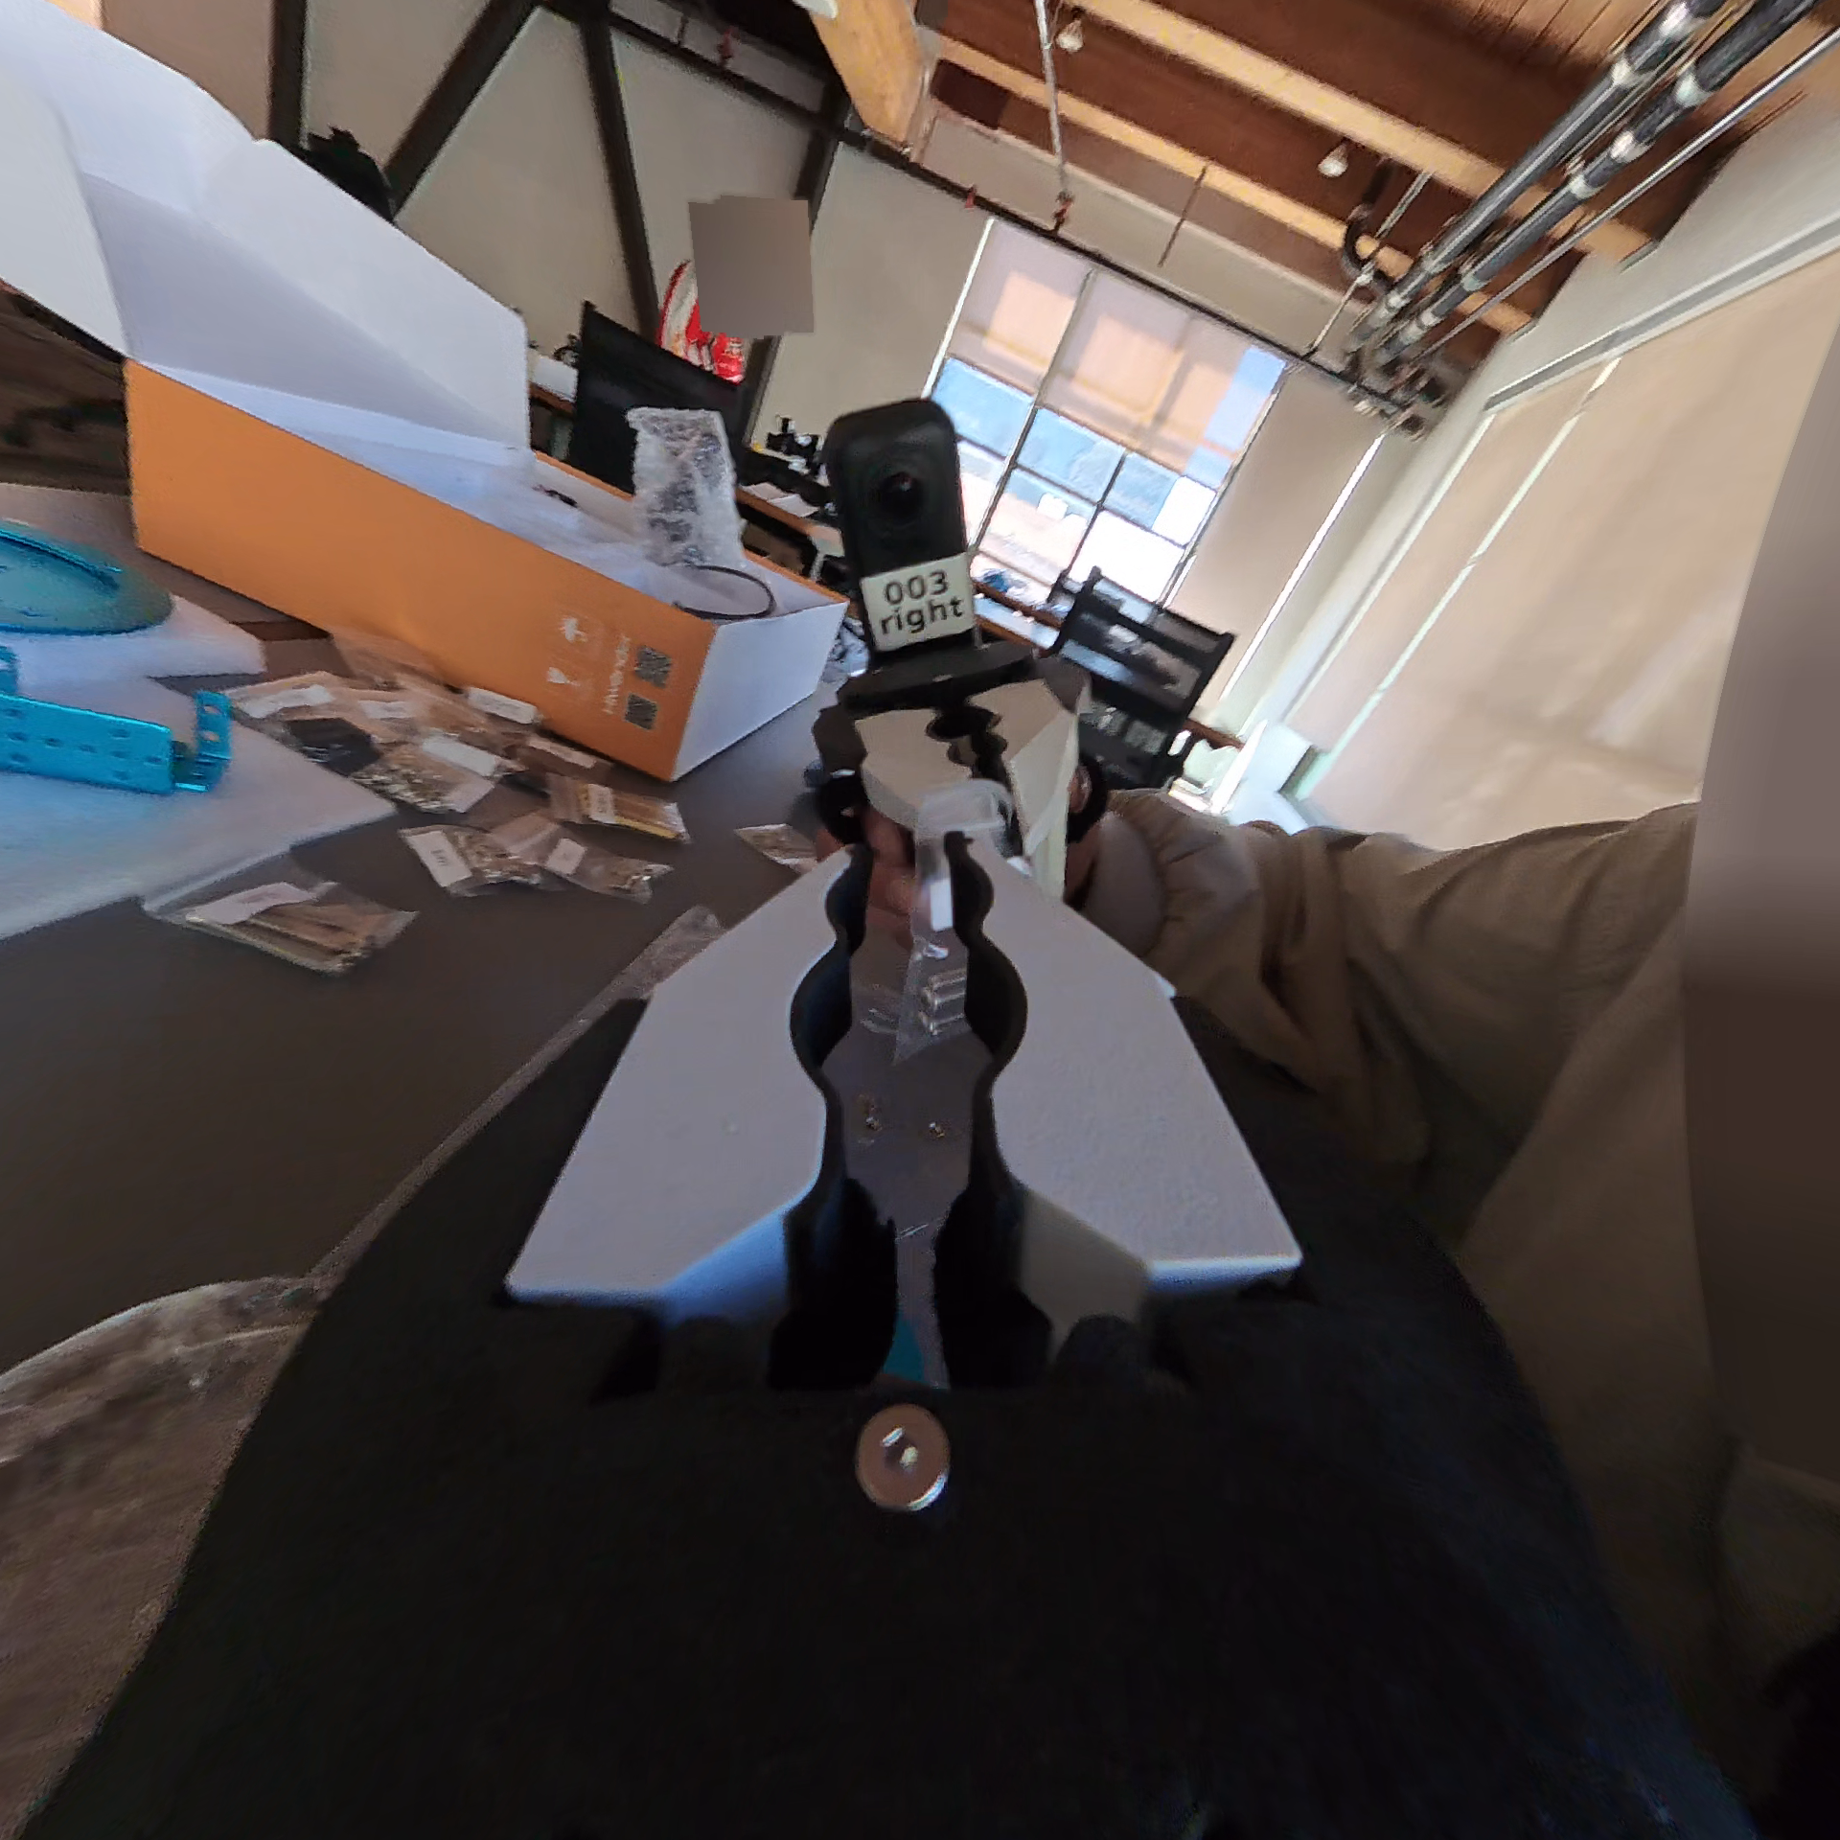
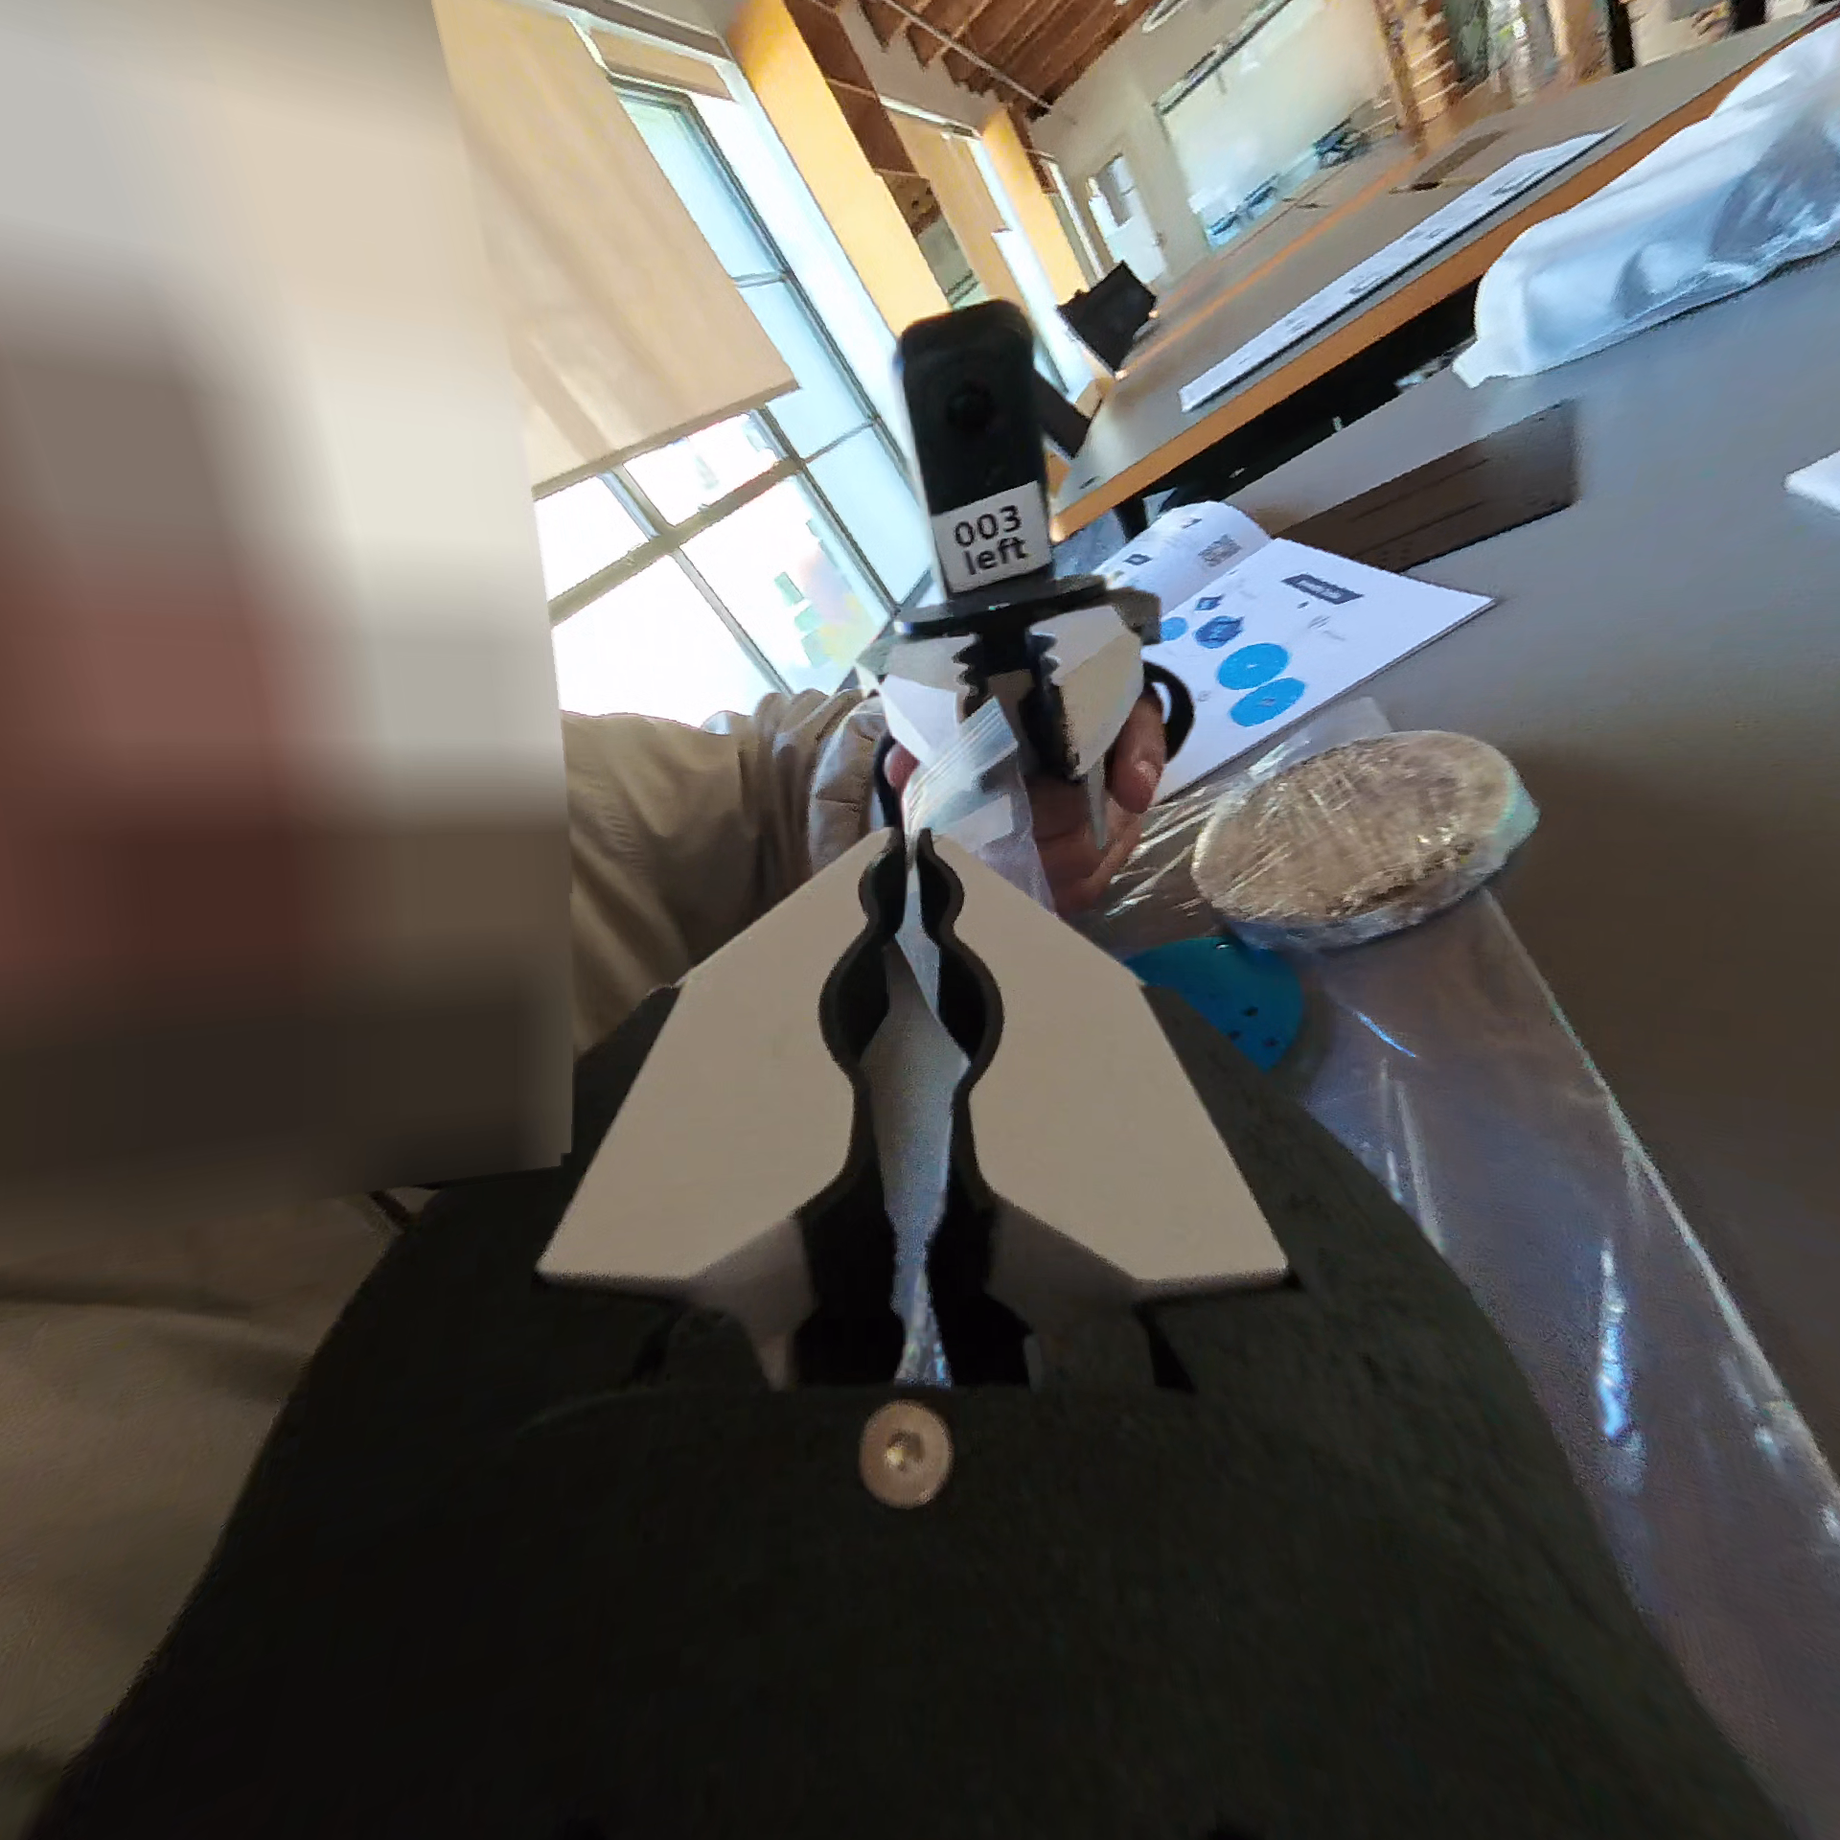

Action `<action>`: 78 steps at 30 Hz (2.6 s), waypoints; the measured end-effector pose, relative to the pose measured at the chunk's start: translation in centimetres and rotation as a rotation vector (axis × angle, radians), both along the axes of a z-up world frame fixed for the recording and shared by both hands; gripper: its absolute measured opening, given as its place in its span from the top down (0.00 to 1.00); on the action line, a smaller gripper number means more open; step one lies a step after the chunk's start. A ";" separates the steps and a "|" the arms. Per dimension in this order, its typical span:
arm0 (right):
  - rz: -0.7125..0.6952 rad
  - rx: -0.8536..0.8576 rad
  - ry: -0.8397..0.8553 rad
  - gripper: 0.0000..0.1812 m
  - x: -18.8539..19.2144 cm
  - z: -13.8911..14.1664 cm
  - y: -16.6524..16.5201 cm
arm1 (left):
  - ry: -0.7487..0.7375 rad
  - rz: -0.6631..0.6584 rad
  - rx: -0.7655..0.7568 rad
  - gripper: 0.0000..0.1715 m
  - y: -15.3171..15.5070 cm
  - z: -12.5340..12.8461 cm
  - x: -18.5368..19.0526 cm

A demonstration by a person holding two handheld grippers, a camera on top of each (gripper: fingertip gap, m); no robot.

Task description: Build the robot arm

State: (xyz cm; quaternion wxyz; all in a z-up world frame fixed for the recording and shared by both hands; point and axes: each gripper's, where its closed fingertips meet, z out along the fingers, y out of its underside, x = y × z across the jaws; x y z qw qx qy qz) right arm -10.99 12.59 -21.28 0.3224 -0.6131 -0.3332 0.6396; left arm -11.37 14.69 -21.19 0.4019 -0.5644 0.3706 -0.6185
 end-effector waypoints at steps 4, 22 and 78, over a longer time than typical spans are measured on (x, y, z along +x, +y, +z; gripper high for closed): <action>0.076 -0.071 0.009 1.00 -0.1 -0.2 -0.7 | -0.039 -0.039 -0.011 0.87 -0.5 0.7 -0.2; -0.362 0.570 -0.225 0.88 -0.1 -0.9 2.3 | -0.023 0.027 -0.006 1.00 0.3 0.4 -0.5; -0.257 0.444 -0.202 1.00 -0.6 -0.1 0.6 | 0.040 0.038 0.288 1.00 -1.9 0.1 0.2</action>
